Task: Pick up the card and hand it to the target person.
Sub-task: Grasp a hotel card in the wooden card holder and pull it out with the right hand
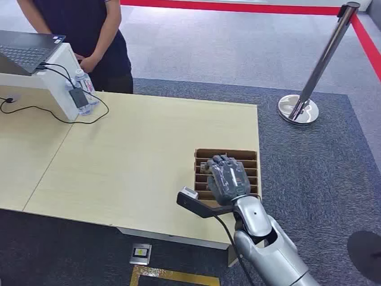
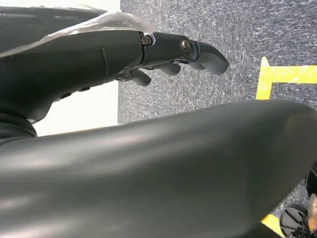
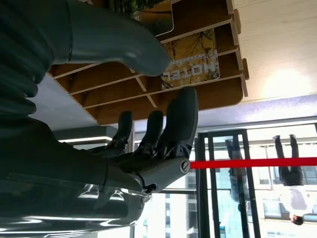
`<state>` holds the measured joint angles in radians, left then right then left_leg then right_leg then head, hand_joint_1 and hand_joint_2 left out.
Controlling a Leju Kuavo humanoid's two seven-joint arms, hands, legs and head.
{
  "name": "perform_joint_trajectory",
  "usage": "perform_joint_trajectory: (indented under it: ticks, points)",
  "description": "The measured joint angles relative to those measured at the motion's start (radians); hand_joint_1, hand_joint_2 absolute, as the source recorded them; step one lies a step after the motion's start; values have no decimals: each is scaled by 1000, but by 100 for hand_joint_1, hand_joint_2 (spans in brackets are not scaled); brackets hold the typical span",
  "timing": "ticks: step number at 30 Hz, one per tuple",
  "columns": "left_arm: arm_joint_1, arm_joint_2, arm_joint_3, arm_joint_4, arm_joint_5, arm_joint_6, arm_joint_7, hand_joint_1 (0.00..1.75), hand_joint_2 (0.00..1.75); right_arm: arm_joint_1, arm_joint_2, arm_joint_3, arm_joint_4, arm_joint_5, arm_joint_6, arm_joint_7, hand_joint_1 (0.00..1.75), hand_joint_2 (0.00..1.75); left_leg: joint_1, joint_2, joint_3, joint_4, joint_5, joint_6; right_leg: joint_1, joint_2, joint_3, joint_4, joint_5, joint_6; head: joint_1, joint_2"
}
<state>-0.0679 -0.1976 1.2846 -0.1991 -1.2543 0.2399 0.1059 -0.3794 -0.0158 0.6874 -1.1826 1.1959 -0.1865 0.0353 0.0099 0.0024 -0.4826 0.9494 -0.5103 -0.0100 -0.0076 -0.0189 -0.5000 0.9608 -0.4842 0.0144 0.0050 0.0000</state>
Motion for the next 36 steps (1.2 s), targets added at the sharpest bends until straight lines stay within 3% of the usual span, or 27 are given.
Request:
perform_joint_trajectory:
  ticks: [7,14,17,21,30,36]
  points:
    - [0,0,0,0,-1,0,-2,0,0,0,0,1,-1,-5,0,10,65,175,0,0,0,0,0,0,0,0,0,0,0,0,0,0]
    - [0,0,0,0,-1,2,0,0,0,3,-3,6,-1,-7,5,16,64,175,0,0,0,0,0,0,0,0,0,0,0,0,0,0]
    - [0,0,0,0,-1,4,0,0,0,3,-6,6,0,-10,6,18,72,175,0,0,0,0,0,0,0,0,0,0,0,0,0,0]
    - [0,0,0,0,-2,4,1,0,0,3,-10,6,0,-12,6,20,118,175,0,0,0,0,0,0,0,0,0,0,0,0,0,0]
    - [0,0,0,0,-8,4,0,0,0,17,-21,6,0,-15,5,33,83,175,0,0,0,0,0,0,0,0,0,0,0,0,0,0]
    - [1,0,0,0,-11,4,-1,0,0,34,-29,6,0,-14,3,41,75,175,0,0,0,0,0,0,0,0,0,0,0,0,0,0]
